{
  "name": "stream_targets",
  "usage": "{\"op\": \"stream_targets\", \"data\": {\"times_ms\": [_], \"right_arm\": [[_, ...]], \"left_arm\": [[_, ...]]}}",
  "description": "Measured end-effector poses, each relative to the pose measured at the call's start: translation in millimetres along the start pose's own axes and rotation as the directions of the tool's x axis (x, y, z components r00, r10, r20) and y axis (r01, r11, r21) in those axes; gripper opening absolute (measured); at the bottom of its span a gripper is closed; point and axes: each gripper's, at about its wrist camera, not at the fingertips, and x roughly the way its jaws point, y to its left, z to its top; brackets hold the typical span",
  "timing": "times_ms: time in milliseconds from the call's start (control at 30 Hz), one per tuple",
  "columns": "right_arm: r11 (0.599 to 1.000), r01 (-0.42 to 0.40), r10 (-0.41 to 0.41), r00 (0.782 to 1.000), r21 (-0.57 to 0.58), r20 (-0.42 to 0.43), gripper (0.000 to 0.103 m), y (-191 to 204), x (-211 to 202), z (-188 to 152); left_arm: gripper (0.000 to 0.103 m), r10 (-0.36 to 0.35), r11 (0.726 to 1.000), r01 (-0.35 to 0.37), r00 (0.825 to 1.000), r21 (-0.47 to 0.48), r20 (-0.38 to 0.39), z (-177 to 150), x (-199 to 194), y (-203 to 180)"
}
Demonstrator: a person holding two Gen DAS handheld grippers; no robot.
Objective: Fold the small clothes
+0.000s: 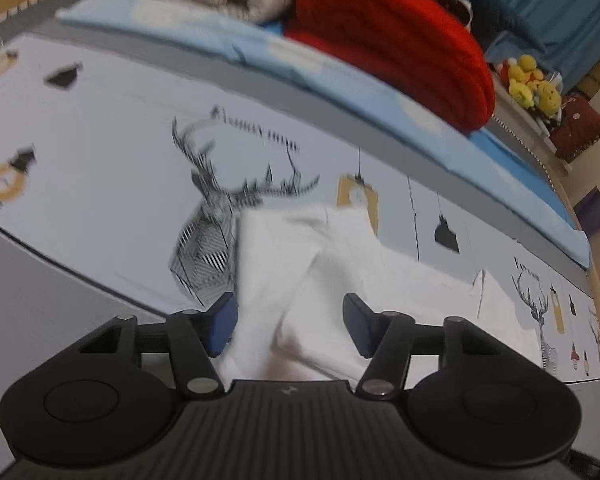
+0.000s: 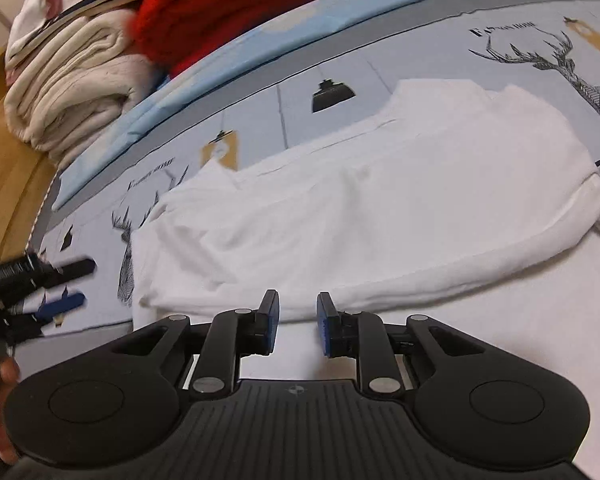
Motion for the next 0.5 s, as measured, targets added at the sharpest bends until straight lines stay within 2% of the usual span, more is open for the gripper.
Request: {"op": "stream_targets", "data": {"times_ms": [267,467,500], "right_arm": [[1.000,0.019,-0.019,1.000,0.005,-0.001,0.023,-5,10,16],[1.000,0.020,-0.020,0.999,-0.003,-0.025,0.023,-8,16,23],[1.000,0.022,-0.022,0.999,-0.007,-0.026,0.023,-7,16,23]], "left_arm": [[0.061,0.012,0.989,-0.035,0.987,-0.144,-0.161,-14,57,9],[0.061,0.035,0.987,-0.058,0.988,-0.153,-0.150,-12,70,4],[0.054,0.040,0.988,-0.060,0.990,-0.143,-0.138,-11,69,2]]}}
